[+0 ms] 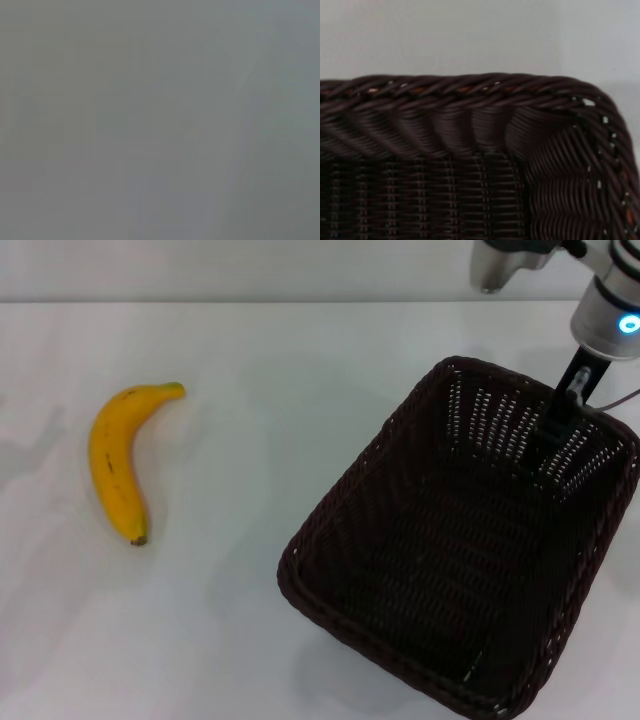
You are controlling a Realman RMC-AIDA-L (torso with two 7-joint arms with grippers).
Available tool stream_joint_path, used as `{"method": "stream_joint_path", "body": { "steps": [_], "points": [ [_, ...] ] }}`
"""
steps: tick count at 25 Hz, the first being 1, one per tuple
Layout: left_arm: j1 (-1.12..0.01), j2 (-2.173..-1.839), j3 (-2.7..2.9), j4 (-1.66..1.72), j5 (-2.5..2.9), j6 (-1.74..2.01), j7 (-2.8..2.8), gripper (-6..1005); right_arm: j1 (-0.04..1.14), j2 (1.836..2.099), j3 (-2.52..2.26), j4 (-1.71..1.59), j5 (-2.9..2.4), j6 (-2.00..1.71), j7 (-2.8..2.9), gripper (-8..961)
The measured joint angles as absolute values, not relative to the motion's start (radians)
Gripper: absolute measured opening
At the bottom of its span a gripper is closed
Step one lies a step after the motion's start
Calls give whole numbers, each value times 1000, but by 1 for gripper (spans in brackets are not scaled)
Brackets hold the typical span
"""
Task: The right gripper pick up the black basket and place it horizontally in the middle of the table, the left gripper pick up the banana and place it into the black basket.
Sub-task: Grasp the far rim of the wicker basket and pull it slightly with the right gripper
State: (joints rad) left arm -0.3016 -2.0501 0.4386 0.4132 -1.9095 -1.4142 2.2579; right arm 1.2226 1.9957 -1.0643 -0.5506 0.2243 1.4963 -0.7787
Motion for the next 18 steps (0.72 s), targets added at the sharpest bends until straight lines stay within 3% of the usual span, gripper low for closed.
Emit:
{"method": "stream_joint_path", "body": {
  "steps": [4, 10, 18],
  "points": [
    [-302, -2055, 439, 420, -1904, -1413, 2259, 873, 1226, 2005, -1073, -567, 213, 1492, -765, 813],
    [-295, -2056, 439, 420, -1904, -1413, 2260, 873, 1227, 1992, -1064, -607, 217, 1500, -757, 810],
    [-299, -2056, 439, 420, -1903, -1413, 2260, 873, 1227, 2011, -1084, -596, 214, 1503, -777, 485]
  ]
}}
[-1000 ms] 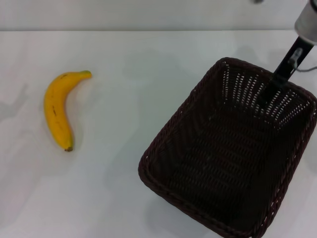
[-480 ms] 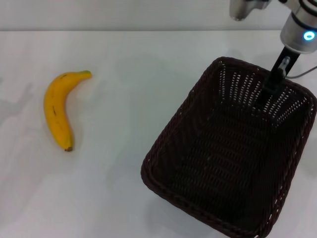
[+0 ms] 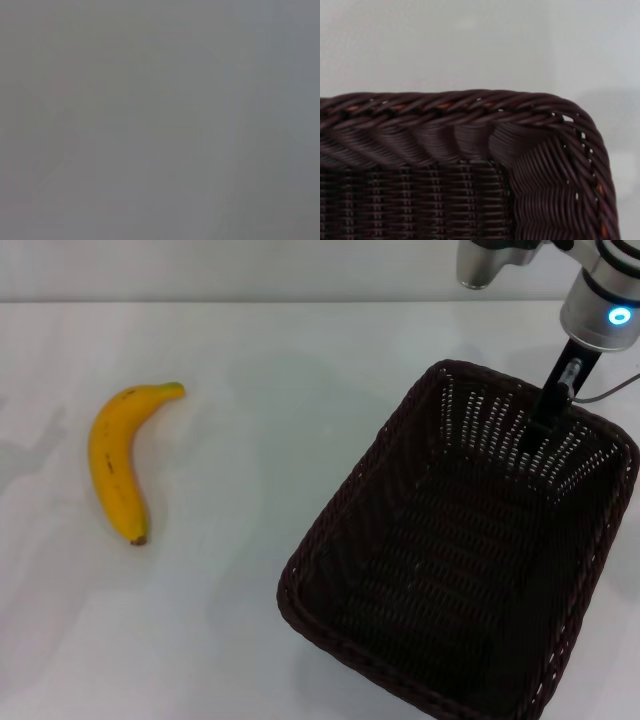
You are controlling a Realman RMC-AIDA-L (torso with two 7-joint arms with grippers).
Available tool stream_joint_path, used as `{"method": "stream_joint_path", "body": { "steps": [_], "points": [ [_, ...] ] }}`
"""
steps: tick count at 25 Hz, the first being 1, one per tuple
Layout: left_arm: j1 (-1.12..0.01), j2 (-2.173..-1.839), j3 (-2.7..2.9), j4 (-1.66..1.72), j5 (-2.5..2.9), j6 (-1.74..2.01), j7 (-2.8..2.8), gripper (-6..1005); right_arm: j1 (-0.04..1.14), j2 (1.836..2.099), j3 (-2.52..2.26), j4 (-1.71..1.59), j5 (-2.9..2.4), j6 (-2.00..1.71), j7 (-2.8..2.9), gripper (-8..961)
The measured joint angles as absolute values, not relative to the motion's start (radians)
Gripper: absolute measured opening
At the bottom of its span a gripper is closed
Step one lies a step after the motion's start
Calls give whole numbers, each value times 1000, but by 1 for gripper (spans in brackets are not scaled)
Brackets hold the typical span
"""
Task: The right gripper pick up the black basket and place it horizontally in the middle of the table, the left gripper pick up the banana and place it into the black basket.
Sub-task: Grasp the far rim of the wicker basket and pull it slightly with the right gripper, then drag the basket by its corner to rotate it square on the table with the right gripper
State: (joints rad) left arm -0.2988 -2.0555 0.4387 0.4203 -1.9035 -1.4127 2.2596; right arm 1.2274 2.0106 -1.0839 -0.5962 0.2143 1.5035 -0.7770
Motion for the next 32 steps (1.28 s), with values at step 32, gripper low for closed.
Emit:
{"method": "stream_joint_path", "body": {
  "steps": [32],
  "points": [
    [-307, -2010, 429, 465, -1915, -1355, 2362, 872, 1153, 1962, -840, -737, 301, 1599, -139, 165]
  ]
}}
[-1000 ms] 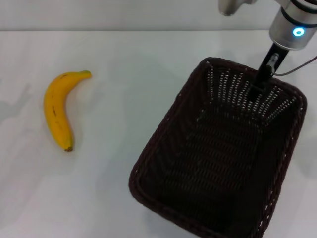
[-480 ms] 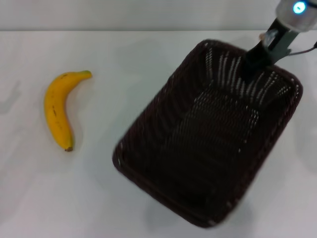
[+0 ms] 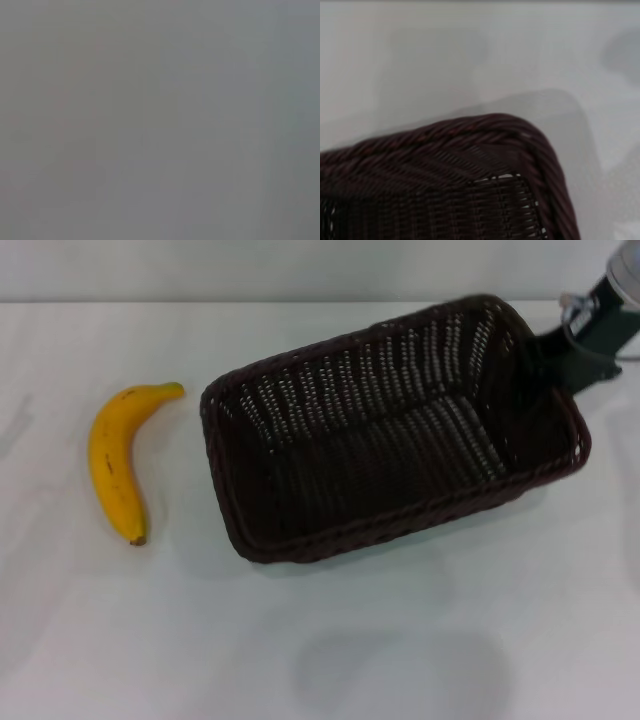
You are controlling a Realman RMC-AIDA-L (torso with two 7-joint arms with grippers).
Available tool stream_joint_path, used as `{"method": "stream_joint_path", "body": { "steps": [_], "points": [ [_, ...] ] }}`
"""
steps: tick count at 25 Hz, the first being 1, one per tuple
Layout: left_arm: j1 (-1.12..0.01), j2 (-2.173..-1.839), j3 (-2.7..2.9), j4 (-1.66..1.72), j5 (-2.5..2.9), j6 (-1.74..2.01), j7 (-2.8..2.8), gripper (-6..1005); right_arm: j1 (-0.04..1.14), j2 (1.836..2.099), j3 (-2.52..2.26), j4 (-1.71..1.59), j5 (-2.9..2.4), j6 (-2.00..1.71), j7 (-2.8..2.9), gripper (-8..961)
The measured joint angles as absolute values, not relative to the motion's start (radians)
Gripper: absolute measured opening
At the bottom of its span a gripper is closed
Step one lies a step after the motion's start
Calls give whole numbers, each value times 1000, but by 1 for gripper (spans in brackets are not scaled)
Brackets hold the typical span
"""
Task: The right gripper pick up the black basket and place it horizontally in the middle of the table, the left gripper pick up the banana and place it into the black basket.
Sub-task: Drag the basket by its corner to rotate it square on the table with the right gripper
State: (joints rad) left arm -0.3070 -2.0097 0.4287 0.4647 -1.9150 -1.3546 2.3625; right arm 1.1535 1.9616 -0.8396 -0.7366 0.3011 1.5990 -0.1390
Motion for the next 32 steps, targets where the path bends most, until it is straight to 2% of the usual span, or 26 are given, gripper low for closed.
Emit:
{"method": "stream_joint_path", "body": {
  "steps": [4, 7, 18, 32],
  "points": [
    [-313, -2008, 429, 466, -1914, -1352, 2366, 872, 1088, 1997, -833, -838, 309, 1640, -79, 159],
    [-318, -2007, 429, 470, -1914, -1352, 2373, 872, 1047, 2012, -852, -913, 328, 1669, -37, 155],
    [-347, -2005, 435, 470, -1913, -1313, 2416, 872, 998, 2013, -1126, -1002, 359, 1690, 122, 143],
    [-363, -2013, 434, 469, -1913, -1299, 2442, 872, 1057, 2016, -1356, -974, 374, 1697, 161, 138]
  ]
}}
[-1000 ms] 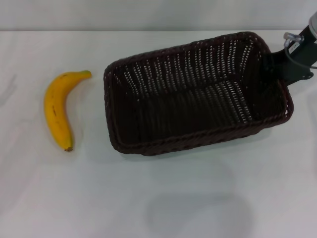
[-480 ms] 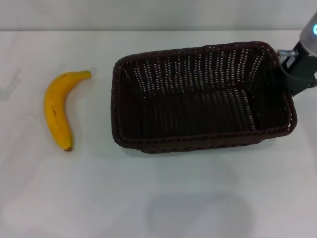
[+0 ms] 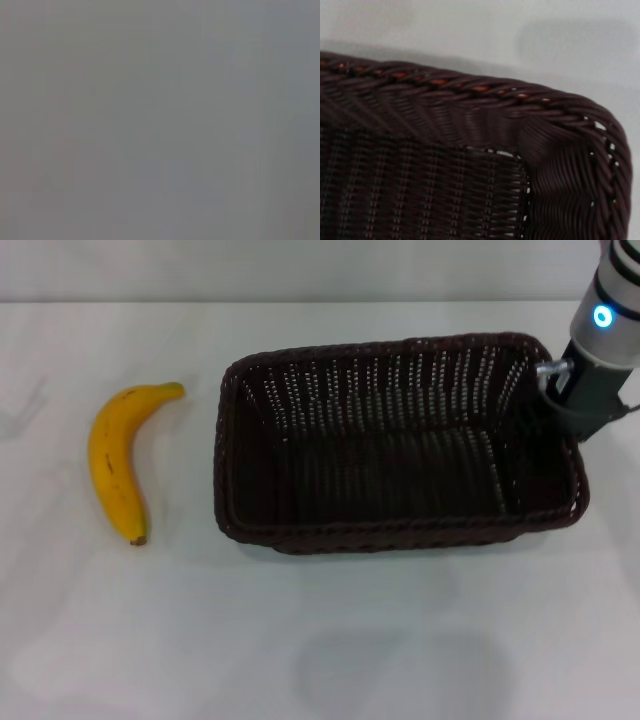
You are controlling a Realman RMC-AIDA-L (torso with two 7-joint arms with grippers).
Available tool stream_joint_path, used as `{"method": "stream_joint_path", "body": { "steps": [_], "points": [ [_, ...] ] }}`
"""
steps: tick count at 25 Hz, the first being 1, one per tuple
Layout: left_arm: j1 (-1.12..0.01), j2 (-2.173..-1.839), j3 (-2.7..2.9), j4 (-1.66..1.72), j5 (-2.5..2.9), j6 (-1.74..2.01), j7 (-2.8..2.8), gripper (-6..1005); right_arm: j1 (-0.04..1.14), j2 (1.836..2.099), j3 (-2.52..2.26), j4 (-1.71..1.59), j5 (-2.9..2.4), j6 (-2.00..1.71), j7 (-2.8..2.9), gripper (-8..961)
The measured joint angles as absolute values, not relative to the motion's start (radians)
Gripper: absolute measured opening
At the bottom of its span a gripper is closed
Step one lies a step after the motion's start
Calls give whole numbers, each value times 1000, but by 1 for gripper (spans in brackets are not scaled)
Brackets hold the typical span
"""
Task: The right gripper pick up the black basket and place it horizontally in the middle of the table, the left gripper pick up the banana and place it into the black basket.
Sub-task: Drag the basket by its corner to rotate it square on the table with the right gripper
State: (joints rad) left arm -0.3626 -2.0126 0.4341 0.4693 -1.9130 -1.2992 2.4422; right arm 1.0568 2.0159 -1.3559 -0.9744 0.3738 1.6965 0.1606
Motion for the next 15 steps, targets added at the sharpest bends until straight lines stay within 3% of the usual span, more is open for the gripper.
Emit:
{"method": "stream_joint_path", "body": {
  "steps": [9, 15],
  "points": [
    [-359, -2020, 436, 471, -1915, -1307, 2442, 872, 1054, 2016, -1316, -962, 432, 1682, 154, 189],
    [-356, -2023, 436, 471, -1917, -1308, 2442, 872, 1057, 2016, -1324, -968, 431, 1704, 168, 344]
  ]
}}
